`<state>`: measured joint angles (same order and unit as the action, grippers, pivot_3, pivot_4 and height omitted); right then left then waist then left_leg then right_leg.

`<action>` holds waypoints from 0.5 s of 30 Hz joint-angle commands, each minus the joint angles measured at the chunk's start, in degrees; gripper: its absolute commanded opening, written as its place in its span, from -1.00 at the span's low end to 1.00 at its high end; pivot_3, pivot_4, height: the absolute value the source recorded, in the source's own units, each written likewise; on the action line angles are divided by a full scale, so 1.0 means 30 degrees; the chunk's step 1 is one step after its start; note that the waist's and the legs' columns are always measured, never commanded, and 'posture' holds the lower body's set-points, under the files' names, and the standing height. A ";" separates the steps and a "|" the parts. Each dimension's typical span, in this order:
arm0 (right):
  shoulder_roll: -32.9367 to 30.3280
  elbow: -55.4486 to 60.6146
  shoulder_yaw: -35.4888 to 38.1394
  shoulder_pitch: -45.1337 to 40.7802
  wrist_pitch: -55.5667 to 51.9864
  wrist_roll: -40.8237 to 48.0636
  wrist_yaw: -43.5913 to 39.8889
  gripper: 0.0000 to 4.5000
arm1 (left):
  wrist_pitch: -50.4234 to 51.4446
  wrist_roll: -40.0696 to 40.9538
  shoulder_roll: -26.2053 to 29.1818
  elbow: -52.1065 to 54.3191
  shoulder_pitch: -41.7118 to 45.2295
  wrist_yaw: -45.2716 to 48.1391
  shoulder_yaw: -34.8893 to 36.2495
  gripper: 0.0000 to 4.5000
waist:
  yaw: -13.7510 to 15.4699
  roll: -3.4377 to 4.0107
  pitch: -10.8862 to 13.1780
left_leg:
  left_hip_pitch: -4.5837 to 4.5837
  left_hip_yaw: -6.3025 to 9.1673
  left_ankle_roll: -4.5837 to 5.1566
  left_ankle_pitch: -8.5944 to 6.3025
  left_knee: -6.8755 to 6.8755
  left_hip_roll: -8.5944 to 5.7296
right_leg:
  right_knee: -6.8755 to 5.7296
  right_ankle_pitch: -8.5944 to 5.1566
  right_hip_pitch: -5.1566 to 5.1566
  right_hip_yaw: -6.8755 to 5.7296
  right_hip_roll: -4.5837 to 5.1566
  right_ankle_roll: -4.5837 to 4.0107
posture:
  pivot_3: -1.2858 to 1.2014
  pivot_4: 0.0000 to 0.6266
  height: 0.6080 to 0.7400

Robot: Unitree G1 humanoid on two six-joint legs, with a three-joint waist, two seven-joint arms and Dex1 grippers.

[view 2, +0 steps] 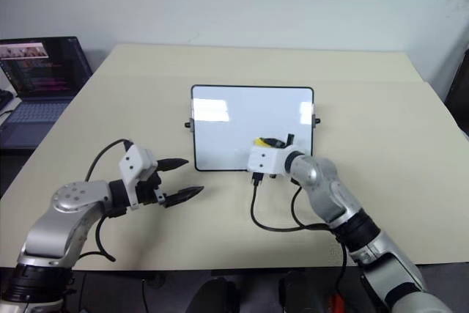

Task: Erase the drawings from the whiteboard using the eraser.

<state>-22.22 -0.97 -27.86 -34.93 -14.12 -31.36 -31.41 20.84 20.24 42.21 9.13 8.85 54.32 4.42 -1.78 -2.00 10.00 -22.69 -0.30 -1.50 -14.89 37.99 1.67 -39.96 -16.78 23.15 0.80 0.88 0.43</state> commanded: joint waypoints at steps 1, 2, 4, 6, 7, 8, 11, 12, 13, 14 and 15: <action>-0.0368 -0.0240 0.0243 0.0220 -0.0326 -0.0295 -0.0388 -0.45 | -0.0214 0.0101 -0.0075 0.0428 0.0208 -0.0025 0.0048 1.00 | 0.0000 0.0000 0.0000 | -0.0002 0.0001 0.0000 0.0000 -0.0001 0.0000 | 0.0000 0.0000 0.0000 -0.0002 0.0000 -0.0001 | 0.03 -0.52 1.00; -0.0353 -0.0153 0.0157 0.0304 -0.0372 -0.0265 -0.0533 -0.45 | -0.0230 0.0091 -0.0081 0.0414 0.0220 -0.0024 0.0042 1.00 | -0.0001 -0.0001 0.0000 | -0.0002 -0.0001 0.0000 -0.0001 -0.0003 0.0000 | 0.0001 0.0000 0.0000 -0.0001 0.0001 0.0000 | 0.03 -0.52 1.00; -0.0297 0.0046 -0.0012 0.0491 -0.0483 -0.0158 -0.0970 -0.45 | -0.0240 0.0086 -0.0097 0.0413 0.0225 -0.0018 0.0034 1.00 | 0.0000 -0.0002 -0.0001 | -0.0003 -0.0002 0.0000 -0.0001 -0.0003 -0.0001 | 0.0001 0.0000 0.0000 0.0001 0.0001 -0.0001 | 0.03 -0.52 1.00; -0.0329 0.0290 -0.0264 0.0785 -0.0708 -0.0067 -0.1667 -0.45 | -0.0258 0.0078 -0.0113 0.0407 0.0229 0.0000 0.0033 1.00 | 0.0001 -0.0003 -0.0002 | -0.0002 -0.0001 0.0000 -0.0001 -0.0003 -0.0001 | 0.0002 0.0000 0.0000 0.0002 0.0001 0.0000 | 0.03 -0.52 1.00; -0.0300 0.0363 -0.0284 0.0885 -0.0741 -0.0041 -0.1797 -0.45 | -0.0261 0.0072 -0.0117 0.0407 0.0230 0.0006 0.0035 1.00 | 0.0001 -0.0005 -0.0003 | -0.0001 -0.0002 0.0000 -0.0001 -0.0003 0.0001 | 0.0002 0.0000 0.0000 0.0001 0.0000 0.0000 | 0.03 -0.52 1.00; -0.0208 0.0406 -0.0197 0.0913 -0.0713 -0.0064 -0.1691 -0.45 | -0.0256 0.0070 -0.0120 0.0411 0.0229 0.0008 0.0040 1.00 | 0.0001 -0.0004 -0.0003 | -0.0001 0.0002 0.0000 -0.0001 -0.0003 0.0001 | 0.0001 0.0000 -0.0001 -0.0001 0.0000 0.0000 | 0.03 -0.52 1.00; 0.0432 0.0220 0.0569 0.0389 -0.0504 -0.0026 -0.0485 -0.45 | -0.0224 0.0079 -0.0126 0.0437 0.0224 0.0010 0.0044 1.00 | -0.0026 -0.0005 -0.0003 | 0.0000 -0.0002 0.0001 0.0000 -0.0003 0.0001 | 0.0000 0.0001 0.0000 0.0003 0.0000 0.0000 | 0.03 -0.52 1.00; 0.0616 0.0084 0.0759 0.0151 -0.0362 -0.0018 -0.0051 -0.45 | -0.0219 0.0079 -0.0130 0.0440 0.0227 0.0012 0.0038 1.00 | -0.0040 -0.0005 -0.0002 | 0.0001 -0.0002 0.0000 0.0000 -0.0002 0.0004 | 0.0000 0.0002 0.0000 0.0004 -0.0001 0.0000 | 0.03 -0.52 1.00; 0.0841 -0.0052 0.0941 -0.0089 -0.0268 0.0070 0.0308 -0.45 | -0.0215 0.0082 -0.0137 0.0438 0.0232 0.0015 0.0030 1.00 | -0.0043 -0.0004 -0.0002 | 0.0004 -0.0005 0.0000 0.0000 -0.0002 0.0005 | -0.0002 0.0002 0.0001 0.0006 -0.0004 0.0000 | 0.03 -0.52 1.00; 0.1021 -0.0187 0.1061 -0.0307 -0.0152 0.0121 0.0643 -0.45 | -0.0211 0.0085 -0.0142 0.0437 0.0236 0.0019 0.0023 1.00 | -0.0044 -0.0002 -0.0001 | 0.0006 -0.0004 0.0001 0.0000 -0.0002 0.0008 | -0.0003 0.0002 0.0002 0.0006 -0.0006 -0.0001 | 0.03 -0.52 1.00; 0.1177 -0.0349 0.1127 -0.0525 -0.0014 0.0150 0.0910 -0.45 | -0.0215 0.0081 -0.0152 0.0432 0.0240 0.0020 0.0012 1.00 | -0.0041 -0.0001 0.0000 | 0.0004 -0.0002 0.0000 0.0000 -0.0003 0.0009 | -0.0004 0.0002 0.0004 0.0004 -0.0008 -0.0001 | 0.03 -0.52 1.00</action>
<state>-18.97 -1.70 -27.00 -34.57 -14.45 -30.76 -30.98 20.83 20.22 41.75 9.12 8.97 54.39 4.26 -1.90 -2.00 10.00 -22.68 -0.31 -1.50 -14.89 37.98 1.69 -39.97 -16.77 23.17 0.81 0.85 0.42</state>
